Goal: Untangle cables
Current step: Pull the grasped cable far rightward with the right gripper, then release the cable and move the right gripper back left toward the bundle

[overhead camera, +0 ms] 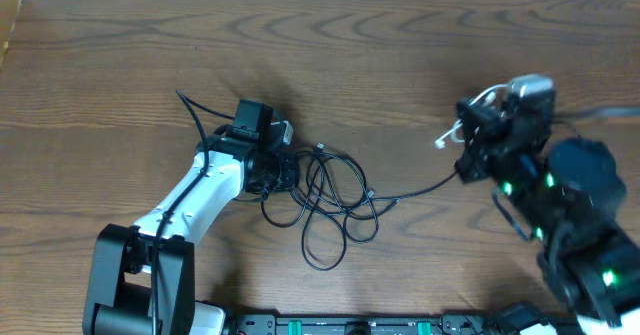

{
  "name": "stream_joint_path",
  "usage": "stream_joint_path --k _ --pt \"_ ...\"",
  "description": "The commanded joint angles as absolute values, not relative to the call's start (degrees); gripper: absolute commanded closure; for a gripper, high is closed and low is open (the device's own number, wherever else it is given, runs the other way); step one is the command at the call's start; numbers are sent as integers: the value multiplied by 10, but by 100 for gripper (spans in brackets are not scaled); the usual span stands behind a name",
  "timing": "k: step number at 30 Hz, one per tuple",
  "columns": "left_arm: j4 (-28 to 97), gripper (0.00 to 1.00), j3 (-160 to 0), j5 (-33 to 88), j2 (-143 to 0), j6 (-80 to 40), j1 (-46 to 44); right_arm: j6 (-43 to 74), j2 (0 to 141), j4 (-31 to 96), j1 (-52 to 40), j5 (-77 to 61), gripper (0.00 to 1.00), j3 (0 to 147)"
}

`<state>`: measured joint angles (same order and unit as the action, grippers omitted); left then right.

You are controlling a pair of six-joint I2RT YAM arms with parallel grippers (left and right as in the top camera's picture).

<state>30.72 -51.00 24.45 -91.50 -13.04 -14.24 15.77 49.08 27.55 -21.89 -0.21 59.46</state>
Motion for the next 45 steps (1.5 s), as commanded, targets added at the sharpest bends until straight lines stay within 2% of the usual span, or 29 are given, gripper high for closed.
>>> stream_joint_path --k 1,6,11,20,28,29,30,32,34,35,36,45 --pt "310 92 -508 233 -911 -119 -140 173 571 324 -120 29 99 684" --pt "310 92 -508 233 -911 -119 -140 171 707 375 30 27 99 811" --pt "310 92 -508 233 -911 -119 -140 171 800 356 122 35 99 828" --pt "310 92 -508 233 -911 -119 -140 120 958 340 230 163 99 828" --pt "309 92 -508 231 -911 -119 -140 117 1063 323 309 157 98 828" --pt "309 92 -508 229 -911 -119 -140 117 1071 322 314 155 92 828" --pt "309 92 -508 228 -911 -119 -140 117 1077 321 319 151 81 828" --pt "309 92 -508 228 -911 -119 -140 117 1087 319 327 126 46 828" --pt "309 92 -508 229 -911 -119 -140 118 1090 321 334 96 18 828" --pt "310 92 -508 229 -911 -119 -140 120 1090 322 335 91 8 828" --pt "310 92 -508 229 -911 -119 -140 125 1090 324 336 89 2 828" --pt "310 92 -508 229 -911 -119 -141 133 1090 384 338 87 1 856"
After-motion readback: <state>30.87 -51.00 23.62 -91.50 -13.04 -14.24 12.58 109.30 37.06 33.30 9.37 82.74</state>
